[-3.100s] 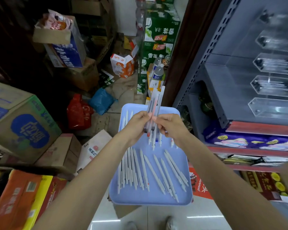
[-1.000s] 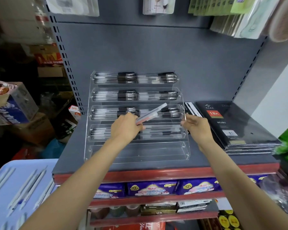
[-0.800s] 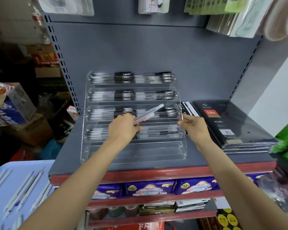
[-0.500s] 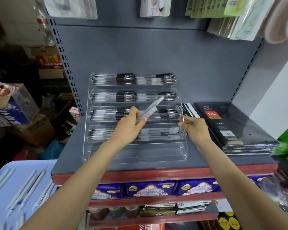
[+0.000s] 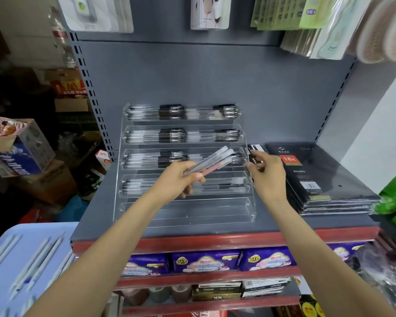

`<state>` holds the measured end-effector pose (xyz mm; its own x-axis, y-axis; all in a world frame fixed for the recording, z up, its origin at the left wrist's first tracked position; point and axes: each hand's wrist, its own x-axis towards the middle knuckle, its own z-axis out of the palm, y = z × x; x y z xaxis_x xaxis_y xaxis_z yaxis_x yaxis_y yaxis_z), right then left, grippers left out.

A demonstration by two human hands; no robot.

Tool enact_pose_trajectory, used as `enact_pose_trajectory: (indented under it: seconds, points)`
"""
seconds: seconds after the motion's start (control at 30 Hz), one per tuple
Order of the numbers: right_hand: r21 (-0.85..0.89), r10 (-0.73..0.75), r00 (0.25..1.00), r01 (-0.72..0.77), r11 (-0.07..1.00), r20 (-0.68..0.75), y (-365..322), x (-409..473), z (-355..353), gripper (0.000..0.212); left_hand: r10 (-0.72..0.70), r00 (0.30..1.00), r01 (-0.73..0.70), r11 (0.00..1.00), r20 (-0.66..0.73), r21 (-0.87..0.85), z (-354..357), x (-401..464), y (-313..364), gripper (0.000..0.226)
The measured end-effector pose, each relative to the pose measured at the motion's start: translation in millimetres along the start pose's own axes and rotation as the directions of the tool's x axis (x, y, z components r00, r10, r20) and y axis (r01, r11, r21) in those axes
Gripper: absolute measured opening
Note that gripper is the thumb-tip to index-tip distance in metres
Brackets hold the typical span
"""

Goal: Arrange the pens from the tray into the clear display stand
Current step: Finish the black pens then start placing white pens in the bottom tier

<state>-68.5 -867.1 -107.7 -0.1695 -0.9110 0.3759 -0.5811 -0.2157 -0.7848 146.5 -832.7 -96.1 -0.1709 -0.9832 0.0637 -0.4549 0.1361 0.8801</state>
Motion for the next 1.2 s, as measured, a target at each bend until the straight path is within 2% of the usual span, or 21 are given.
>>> enact_pose_trajectory:
  seconds: [0.03, 0.17, 0.23, 0.3, 0.4, 0.47, 0.63, 0.8, 0.93, 1.0, 1.1, 1.2]
  points:
    - [0.049, -0.012, 1.000, 0.011, 0.999, 0.015, -6, -1, -3, 0.030, 0.018, 1.000, -0.017, 0.999, -0.007, 0.028, 0, 0, -1, 0.014]
    - [0.409, -0.002, 0.943, -0.142, 0.901, 0.333, -20, -4, -8, 0.013, 0.068, 0.997, -0.067, 0.996, 0.024, -0.057, 1, -1, 3, 0.014]
    - [0.474, -0.006, 0.931, -0.181, 0.862, 0.365, -18, -3, -6, 0.011, 0.066, 0.997, -0.063, 0.995, 0.033, -0.083, 1, -2, 3, 0.013]
    - [0.505, 0.034, 0.943, -0.207, 0.838, 0.330, -15, -1, -5, 0.011, 0.038, 0.999, -0.037, 0.995, 0.009, -0.096, -1, -2, 0, 0.012]
    - [0.506, 0.099, 0.961, -0.221, 0.834, 0.257, -8, 1, -6, 0.009, -0.053, 0.995, 0.041, 0.990, -0.088, -0.136, -7, -1, -6, 0.015]
    - [0.514, 0.114, 0.964, -0.227, 0.828, 0.242, -4, 3, -6, 0.011, -0.073, 0.992, 0.059, 0.990, -0.103, -0.129, -11, -1, -9, 0.017]
    - [0.534, 0.134, 0.962, -0.246, 0.809, 0.239, -3, 3, -4, 0.009, -0.003, 0.983, 0.008, 1.000, -0.182, 0.029, -13, 2, -14, 0.014]
    - [0.534, 0.111, 0.960, -0.237, 0.812, 0.258, -6, 3, -4, 0.009, 0.036, 0.972, -0.026, 0.998, -0.232, 0.049, -13, 1, -14, 0.010]
    - [0.401, 0.118, 0.984, -0.161, 0.902, 0.131, 0, 3, -2, 0.004, 0.005, 0.961, 0.019, 0.996, -0.276, 0.083, -15, 0, -15, 0.007]
    - [0.313, 0.131, 0.989, -0.144, 0.939, 0.063, 5, 5, -2, 0.018, -0.012, 0.954, 0.050, 0.992, -0.300, 0.116, -17, -1, -18, 0.006]
    - [0.251, 0.193, 0.969, -0.228, 0.941, 0.157, 10, 6, -2, 0.036, -0.031, 0.950, 0.097, 0.975, -0.311, 0.201, -17, -2, -21, 0.011]
    - [0.234, 0.224, 0.936, -0.289, 0.928, 0.271, 17, 3, 4, 0.040, -0.048, 0.948, 0.121, 0.969, -0.314, 0.217, -11, 0, -20, 0.012]
